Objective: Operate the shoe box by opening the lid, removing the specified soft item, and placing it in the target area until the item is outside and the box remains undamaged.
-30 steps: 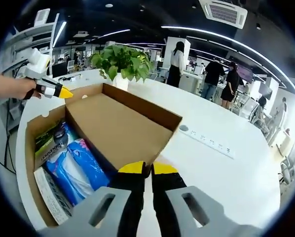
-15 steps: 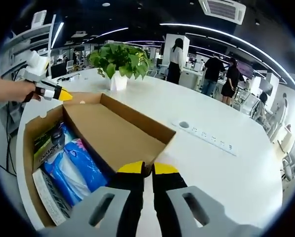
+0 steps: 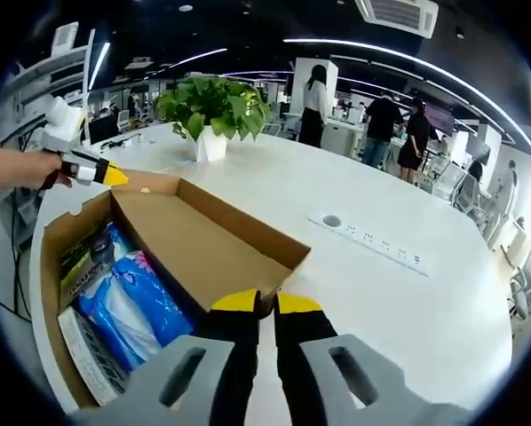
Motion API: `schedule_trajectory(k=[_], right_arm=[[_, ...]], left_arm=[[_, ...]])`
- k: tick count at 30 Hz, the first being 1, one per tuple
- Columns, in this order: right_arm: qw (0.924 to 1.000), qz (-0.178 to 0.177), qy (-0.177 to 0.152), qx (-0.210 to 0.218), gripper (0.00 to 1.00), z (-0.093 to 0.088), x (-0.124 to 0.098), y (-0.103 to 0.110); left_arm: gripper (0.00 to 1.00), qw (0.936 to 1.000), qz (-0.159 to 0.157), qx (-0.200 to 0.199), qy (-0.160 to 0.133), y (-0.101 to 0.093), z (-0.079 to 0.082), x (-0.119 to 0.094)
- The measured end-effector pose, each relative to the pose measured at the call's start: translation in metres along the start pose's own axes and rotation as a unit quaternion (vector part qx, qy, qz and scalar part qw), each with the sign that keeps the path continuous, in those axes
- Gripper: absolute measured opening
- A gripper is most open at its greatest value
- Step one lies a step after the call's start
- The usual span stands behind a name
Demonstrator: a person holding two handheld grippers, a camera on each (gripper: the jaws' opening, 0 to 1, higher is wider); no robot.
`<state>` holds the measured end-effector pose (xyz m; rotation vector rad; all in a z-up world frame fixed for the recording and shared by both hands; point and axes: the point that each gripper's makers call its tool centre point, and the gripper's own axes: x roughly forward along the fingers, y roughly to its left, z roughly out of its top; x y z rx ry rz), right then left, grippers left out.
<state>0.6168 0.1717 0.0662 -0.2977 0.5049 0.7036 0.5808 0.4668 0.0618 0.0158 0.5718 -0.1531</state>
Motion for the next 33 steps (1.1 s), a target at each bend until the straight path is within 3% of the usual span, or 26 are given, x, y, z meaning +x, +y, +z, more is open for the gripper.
schedule_trajectory(k=[4,6,14,19,33], right_arm=[[0.9999,0.008,0.008,-0.007,0.05,0.002,0.0,0.001],[0.9992,0.005,0.008,-0.039,0.08,0.004,-0.002,0.0],[0.9989,0.016,0.004,-0.044,0.15,0.006,-0.016,0.01],[0.9968,0.036,0.001,-0.071,0.21,0.008,-0.024,0.022],[0.994,0.076,0.009,-0.079,0.22,-0.002,-0.039,0.059]], left_arm=[[0.06,0.9996,-0.003,0.026,0.009,-0.003,-0.001,0.0],[0.11,0.9995,-0.01,0.027,0.011,-0.009,-0.001,-0.003],[0.21,0.999,-0.026,0.036,0.011,-0.02,-0.004,-0.019],[0.24,0.9986,-0.031,0.041,0.017,-0.025,-0.01,-0.034],[0.29,0.9981,-0.03,0.03,0.045,-0.034,-0.043,-0.077]])
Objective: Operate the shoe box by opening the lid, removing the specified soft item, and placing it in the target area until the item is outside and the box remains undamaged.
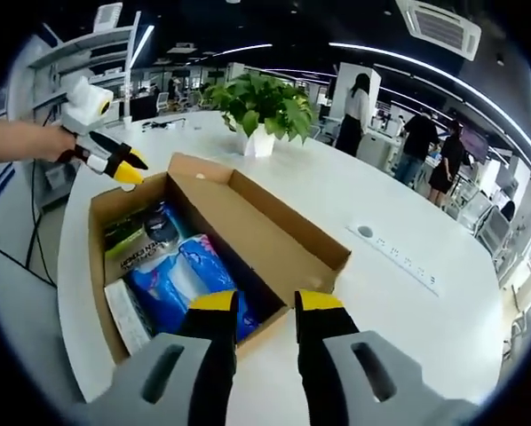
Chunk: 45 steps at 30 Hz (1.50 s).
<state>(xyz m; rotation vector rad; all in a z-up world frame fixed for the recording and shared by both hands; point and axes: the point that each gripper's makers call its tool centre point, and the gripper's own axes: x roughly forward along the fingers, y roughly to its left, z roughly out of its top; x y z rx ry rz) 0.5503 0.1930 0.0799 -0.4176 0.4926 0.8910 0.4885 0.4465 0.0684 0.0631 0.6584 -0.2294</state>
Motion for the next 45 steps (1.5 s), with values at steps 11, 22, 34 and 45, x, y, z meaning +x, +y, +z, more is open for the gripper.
schedule_trajectory(k=[11,22,34,45], right_arm=[[0.999,0.037,-0.005,0.024,0.2,0.002,0.006,0.038],[0.9959,0.069,-0.001,0.059,0.18,0.001,0.017,0.065],[0.9864,0.117,0.009,0.115,0.17,0.0,0.027,0.095],[0.983,0.123,-0.001,0.136,0.19,0.008,0.028,0.103]], left_arm=[[0.32,0.9993,0.008,-0.028,0.021,-0.01,-0.027,-0.026],[0.29,0.9979,0.016,-0.048,0.04,-0.018,-0.047,-0.044],[0.18,0.9964,0.021,-0.063,0.053,-0.019,-0.061,-0.05],[0.09,0.9949,0.018,-0.086,0.05,-0.023,-0.062,-0.048]])
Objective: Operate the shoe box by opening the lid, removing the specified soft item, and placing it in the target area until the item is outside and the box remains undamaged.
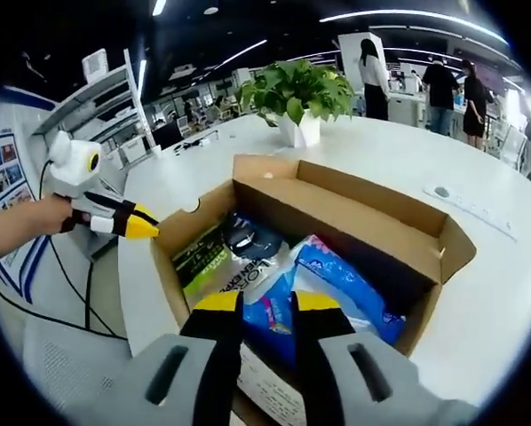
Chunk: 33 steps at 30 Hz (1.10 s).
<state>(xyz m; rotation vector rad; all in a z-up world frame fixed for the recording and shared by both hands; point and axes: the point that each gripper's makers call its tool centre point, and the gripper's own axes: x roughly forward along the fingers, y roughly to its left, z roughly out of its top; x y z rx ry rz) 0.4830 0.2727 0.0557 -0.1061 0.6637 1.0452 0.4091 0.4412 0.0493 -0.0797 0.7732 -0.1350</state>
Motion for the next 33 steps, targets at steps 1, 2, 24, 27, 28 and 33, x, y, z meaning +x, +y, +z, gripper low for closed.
schedule_trajectory(k=[1,2,24,27,28,33], right_arm=[[1.0,0.001,0.0,0.0,0.2,0.0,0.0,0.001],[1.0,0.001,0.002,-0.001,0.2,-0.001,0.001,0.001],[0.9993,0.029,0.026,0.001,0.18,-0.01,0.014,0.027],[0.9989,0.034,0.032,0.003,0.18,-0.011,0.019,0.03],[0.9988,0.036,0.034,0.005,0.17,-0.011,0.02,0.03],[0.9982,0.037,0.044,0.017,0.16,-0.014,0.025,0.032]], left_arm=[[0.07,1.0,-0.001,-0.001,-0.001,-0.001,0.0,0.0],[0.07,1.0,-0.003,-0.003,-0.001,-0.002,0.0,0.001],[0.04,0.9999,-0.007,-0.008,-0.002,-0.003,0.001,0.004],[0.04,0.9999,-0.008,-0.009,-0.003,-0.002,0.001,0.004],[0.04,0.9999,-0.008,-0.009,-0.003,-0.002,0.001,0.004],[0.04,1.0,-0.006,-0.005,-0.005,-0.003,0.0,0.004]])
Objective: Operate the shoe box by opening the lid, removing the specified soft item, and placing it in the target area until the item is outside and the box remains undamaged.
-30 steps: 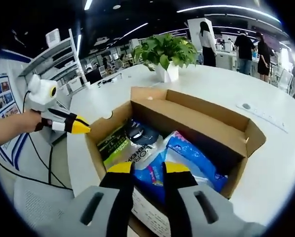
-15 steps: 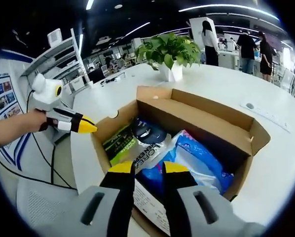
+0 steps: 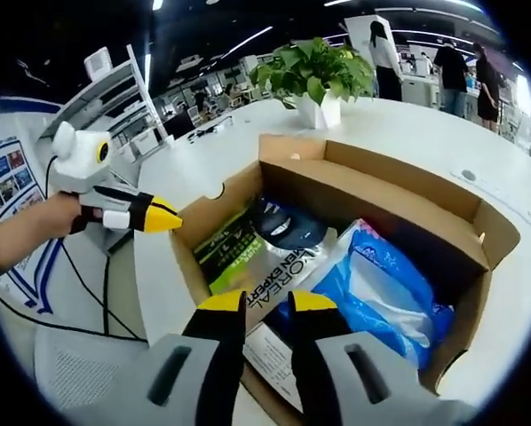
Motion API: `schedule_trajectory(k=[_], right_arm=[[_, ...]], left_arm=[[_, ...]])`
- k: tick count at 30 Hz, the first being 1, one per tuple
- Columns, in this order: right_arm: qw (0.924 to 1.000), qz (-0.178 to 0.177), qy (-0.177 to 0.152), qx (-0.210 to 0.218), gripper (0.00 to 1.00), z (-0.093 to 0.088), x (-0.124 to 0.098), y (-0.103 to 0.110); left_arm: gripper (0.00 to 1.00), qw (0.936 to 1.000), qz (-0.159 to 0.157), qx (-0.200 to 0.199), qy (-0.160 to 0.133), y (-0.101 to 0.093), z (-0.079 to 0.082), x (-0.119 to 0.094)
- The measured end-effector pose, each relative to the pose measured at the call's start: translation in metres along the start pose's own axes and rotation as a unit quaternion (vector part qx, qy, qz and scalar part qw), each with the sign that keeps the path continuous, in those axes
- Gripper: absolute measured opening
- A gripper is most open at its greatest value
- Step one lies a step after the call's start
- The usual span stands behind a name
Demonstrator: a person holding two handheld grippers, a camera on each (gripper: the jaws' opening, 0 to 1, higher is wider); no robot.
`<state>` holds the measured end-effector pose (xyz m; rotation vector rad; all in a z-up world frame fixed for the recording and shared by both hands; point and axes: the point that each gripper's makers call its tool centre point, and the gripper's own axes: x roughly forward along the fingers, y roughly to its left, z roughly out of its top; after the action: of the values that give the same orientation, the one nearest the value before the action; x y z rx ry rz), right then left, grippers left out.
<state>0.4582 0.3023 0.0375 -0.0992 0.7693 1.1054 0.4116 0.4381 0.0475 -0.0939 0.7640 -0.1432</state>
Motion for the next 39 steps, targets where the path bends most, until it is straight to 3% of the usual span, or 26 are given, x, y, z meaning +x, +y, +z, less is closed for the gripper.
schedule_trajectory(k=[4,24,39], right_arm=[[0.9999,-0.012,0.0,0.011,0.11,0.0003,-0.0021,-0.0058],[0.9992,-0.006,0.01,0.039,0.12,-0.0022,0.0071,-0.0027],[0.9988,-0.019,0.001,0.044,0.05,0.005,-0.0005,0.0019]], left_arm=[[0.04,1.0,0.0,-0.001,0.0,-0.0002,0.0,0.0],[0.04,1.0,0.001,0.0,0.0,0.0003,-0.0003,0.0006],[0.04,1.0,0.003,0.0,0.001,0.0005,-0.0006,0.0005]])
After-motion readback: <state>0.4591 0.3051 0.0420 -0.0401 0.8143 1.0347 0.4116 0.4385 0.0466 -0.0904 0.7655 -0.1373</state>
